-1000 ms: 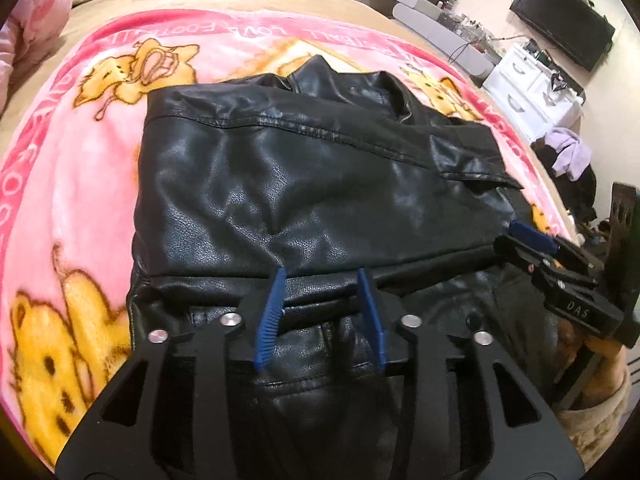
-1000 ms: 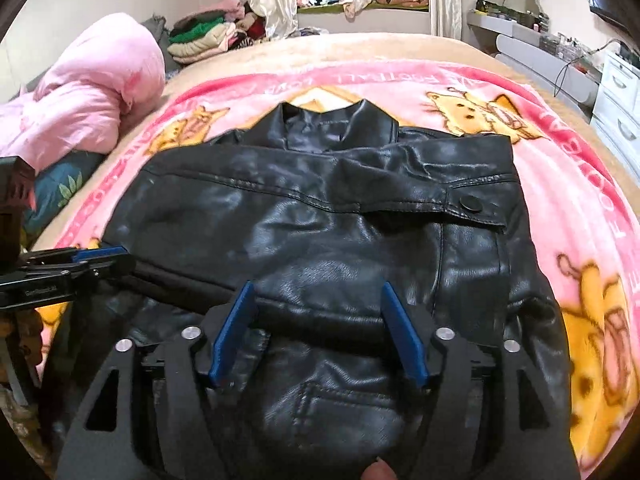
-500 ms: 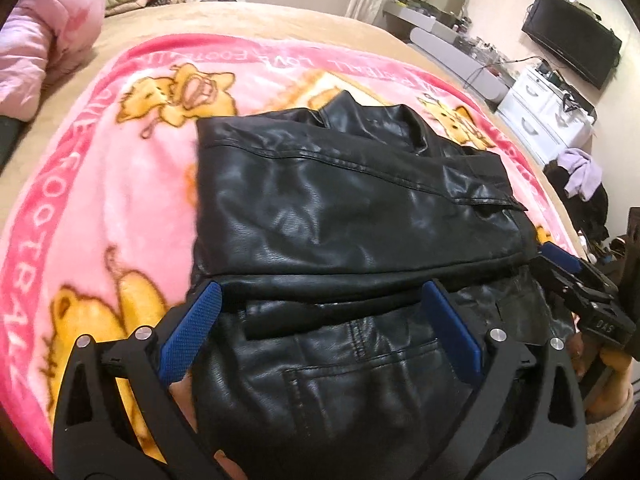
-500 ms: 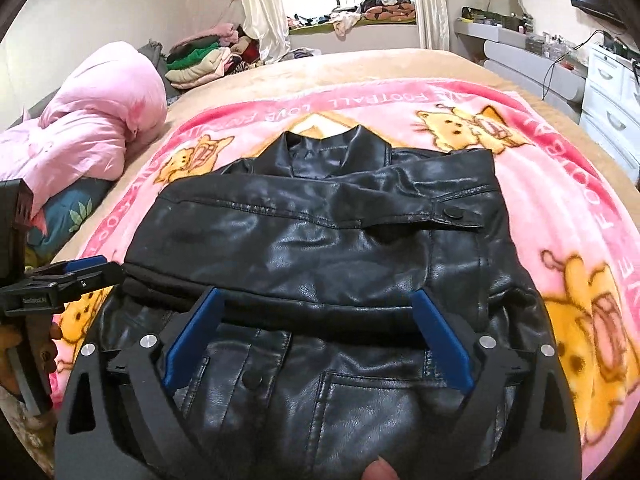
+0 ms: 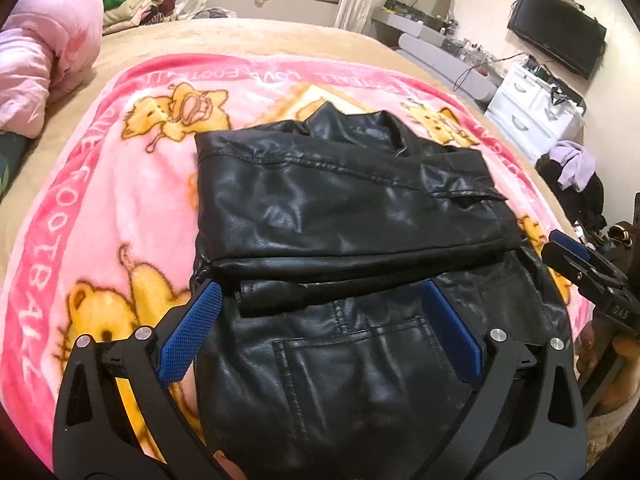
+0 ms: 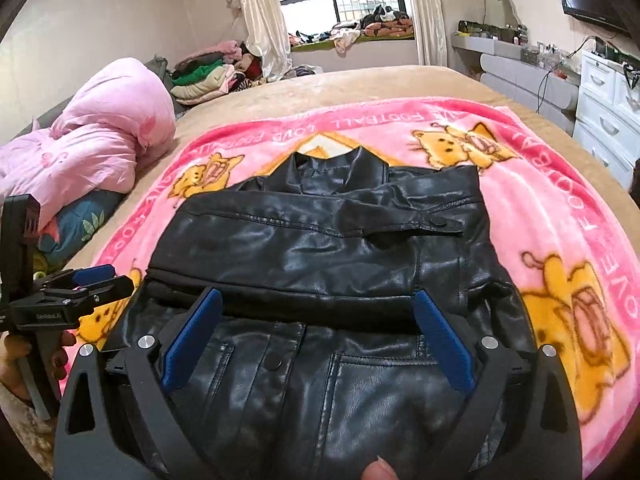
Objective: Fold large clothes
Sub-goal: 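Move both open grippers along the jacket body to its hem, then grasp the jacket hem with both grippers and lift it, then carry the hem over the jacket body toward the collar with both grippers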
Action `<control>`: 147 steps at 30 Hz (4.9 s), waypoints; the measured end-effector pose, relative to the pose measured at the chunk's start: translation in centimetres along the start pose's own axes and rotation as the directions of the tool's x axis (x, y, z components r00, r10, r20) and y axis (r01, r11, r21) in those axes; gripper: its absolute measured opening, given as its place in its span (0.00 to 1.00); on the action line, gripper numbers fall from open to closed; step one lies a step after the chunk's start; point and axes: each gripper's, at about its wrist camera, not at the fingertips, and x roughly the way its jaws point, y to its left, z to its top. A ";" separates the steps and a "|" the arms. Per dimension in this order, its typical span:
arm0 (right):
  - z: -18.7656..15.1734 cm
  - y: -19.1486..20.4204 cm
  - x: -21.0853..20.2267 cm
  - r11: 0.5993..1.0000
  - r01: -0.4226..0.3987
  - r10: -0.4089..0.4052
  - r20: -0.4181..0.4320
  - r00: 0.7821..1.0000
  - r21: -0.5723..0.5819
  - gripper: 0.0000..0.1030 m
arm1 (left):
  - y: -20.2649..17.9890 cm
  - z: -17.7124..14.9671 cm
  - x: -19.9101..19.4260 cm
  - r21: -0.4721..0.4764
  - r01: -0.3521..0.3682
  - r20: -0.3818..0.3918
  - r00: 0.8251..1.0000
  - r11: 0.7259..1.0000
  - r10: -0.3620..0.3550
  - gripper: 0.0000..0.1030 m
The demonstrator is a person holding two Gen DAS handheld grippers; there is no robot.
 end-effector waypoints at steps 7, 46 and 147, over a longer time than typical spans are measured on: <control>-0.5 0.1 -2.3 1.000 -0.013 0.013 0.019 1.000 0.004 0.94 | -1.1 -0.4 -2.4 0.018 -0.016 0.062 0.998 1.000 0.015 0.91; -8.9 -4.9 -10.2 1.000 0.005 -0.006 -0.029 1.000 -0.010 0.95 | -2.2 -11.2 -6.5 -0.057 -0.161 0.027 0.986 0.985 0.163 0.91; 6.5 -14.3 -3.7 0.967 -0.176 0.124 0.263 0.957 0.185 0.11 | 4.5 5.1 -5.0 -0.244 0.035 0.247 0.969 0.969 0.027 0.07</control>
